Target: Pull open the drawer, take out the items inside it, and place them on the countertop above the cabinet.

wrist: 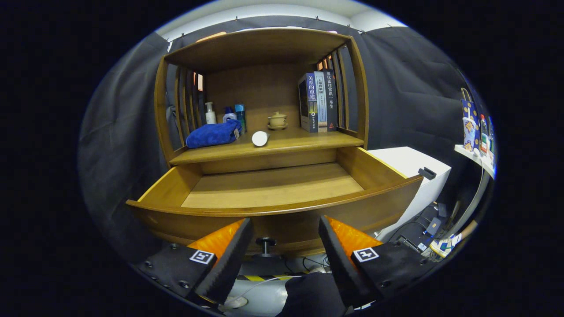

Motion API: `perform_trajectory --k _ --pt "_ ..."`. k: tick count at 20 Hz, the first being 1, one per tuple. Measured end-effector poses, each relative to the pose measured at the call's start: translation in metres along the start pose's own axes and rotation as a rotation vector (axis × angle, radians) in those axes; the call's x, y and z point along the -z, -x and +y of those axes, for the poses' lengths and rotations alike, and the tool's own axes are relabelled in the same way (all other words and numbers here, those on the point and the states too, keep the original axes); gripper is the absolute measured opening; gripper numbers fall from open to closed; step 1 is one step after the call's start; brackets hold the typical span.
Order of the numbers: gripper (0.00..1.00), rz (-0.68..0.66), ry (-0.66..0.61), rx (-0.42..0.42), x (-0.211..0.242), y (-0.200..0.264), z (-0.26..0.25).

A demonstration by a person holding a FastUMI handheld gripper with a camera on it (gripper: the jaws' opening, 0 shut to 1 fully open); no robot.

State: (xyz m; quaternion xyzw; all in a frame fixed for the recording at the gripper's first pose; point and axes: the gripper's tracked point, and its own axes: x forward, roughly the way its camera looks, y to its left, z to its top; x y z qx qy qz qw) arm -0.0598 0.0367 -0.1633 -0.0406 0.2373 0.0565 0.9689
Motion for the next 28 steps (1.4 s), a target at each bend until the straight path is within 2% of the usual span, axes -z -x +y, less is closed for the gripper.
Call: perform_trajectory --k 5,9,13,28 --pt "0.96 -0.003 0.016 -0.028 -0.001 -0.004 0.006" --pt "0.96 -0.015 0.023 -0.016 -0.008 -0.012 0.0" --pt "0.97 0.004 0.024 -0.032 -0.016 -0.029 0.002" --pt "0.95 -0.01 0.061 0.014 -0.055 -0.105 0.014"
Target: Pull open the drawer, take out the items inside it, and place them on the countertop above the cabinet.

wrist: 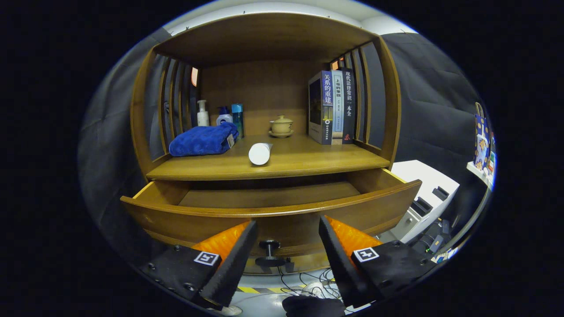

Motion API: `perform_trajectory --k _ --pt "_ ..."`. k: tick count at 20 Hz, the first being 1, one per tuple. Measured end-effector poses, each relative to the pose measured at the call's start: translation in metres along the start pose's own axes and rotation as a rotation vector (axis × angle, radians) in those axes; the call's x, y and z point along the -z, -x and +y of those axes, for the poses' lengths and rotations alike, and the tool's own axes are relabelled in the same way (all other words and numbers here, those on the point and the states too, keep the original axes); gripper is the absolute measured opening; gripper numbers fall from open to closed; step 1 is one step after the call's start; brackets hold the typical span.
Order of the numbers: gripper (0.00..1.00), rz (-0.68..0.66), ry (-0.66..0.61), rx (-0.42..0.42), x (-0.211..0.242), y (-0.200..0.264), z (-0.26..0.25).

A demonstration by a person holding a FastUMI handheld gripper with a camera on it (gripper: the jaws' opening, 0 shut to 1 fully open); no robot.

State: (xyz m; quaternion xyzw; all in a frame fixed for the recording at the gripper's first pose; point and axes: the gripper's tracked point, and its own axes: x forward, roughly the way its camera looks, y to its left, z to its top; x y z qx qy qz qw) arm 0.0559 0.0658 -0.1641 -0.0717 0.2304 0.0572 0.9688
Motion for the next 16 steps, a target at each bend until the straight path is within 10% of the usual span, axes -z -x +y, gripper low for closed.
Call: perform_trajectory --k 16 --pt "0.95 -0.02 0.013 0.019 -0.018 -0.046 0.004"
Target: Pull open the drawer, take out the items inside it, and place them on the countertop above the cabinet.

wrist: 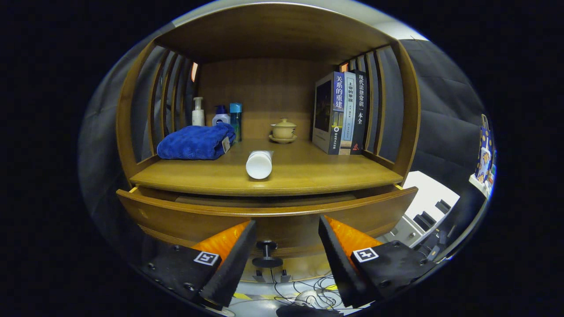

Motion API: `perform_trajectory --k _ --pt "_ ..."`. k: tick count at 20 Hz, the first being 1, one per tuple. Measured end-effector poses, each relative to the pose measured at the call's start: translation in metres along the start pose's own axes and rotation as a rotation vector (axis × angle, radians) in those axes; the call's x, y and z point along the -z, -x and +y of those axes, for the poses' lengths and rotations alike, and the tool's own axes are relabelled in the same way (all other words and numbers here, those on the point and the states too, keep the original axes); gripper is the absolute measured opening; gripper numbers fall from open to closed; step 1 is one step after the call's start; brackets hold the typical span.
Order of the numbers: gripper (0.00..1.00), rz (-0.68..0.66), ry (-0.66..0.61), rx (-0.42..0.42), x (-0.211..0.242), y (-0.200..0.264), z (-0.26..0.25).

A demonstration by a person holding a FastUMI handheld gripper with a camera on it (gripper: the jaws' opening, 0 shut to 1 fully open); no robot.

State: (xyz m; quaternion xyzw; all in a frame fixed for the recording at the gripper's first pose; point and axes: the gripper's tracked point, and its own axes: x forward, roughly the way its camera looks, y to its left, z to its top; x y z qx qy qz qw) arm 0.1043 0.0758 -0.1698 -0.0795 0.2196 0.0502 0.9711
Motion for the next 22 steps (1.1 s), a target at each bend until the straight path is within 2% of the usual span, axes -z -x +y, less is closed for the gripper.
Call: perform_trajectory --k 3,9,14,19,22 --pt "0.95 0.009 -0.022 -0.009 -0.002 -0.011 0.002" --pt "0.95 -0.013 0.032 0.008 -0.01 -0.029 0.006" --pt "0.95 0.03 0.009 -0.003 0.002 -0.025 0.008" --pt "0.96 -0.01 -0.04 -0.023 -0.029 0.0 0.001" --pt "0.96 -0.069 -0.062 -0.033 -0.065 0.023 -0.008"
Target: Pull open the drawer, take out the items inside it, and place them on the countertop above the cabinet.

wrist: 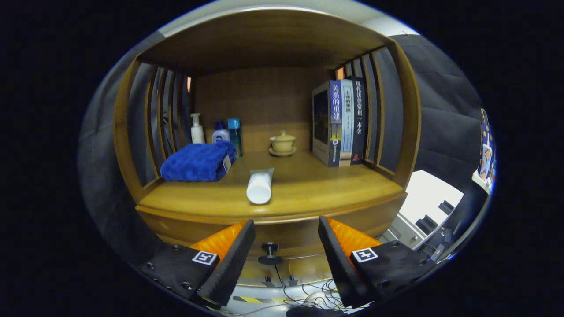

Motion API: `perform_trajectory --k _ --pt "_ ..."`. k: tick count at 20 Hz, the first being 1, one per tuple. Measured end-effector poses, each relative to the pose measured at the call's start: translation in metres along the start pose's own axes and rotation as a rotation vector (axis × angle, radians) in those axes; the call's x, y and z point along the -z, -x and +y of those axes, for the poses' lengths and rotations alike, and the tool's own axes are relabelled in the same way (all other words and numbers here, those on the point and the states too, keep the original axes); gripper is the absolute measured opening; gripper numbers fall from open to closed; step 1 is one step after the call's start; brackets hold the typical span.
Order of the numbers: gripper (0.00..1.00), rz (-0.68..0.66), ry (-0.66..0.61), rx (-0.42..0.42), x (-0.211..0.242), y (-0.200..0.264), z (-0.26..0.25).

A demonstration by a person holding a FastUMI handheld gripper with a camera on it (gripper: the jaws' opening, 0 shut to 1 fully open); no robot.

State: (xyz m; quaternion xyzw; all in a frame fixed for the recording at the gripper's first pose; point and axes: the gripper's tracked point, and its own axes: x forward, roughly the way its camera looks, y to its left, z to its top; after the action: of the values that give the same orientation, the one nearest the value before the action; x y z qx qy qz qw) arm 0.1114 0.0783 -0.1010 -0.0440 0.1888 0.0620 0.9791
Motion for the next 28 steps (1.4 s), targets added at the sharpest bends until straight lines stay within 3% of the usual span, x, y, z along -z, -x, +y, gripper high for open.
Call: perform_trajectory --k 6,13,18,28 --pt "0.96 -0.127 -0.001 0.018 -0.073 0.048 -0.015" --pt "0.96 -0.23 0.049 0.012 -0.123 0.097 -0.016" --pt "0.96 -0.258 0.073 -0.005 -0.138 0.114 -0.005" --pt "0.95 -0.216 0.027 -0.035 -0.12 0.11 0.003"
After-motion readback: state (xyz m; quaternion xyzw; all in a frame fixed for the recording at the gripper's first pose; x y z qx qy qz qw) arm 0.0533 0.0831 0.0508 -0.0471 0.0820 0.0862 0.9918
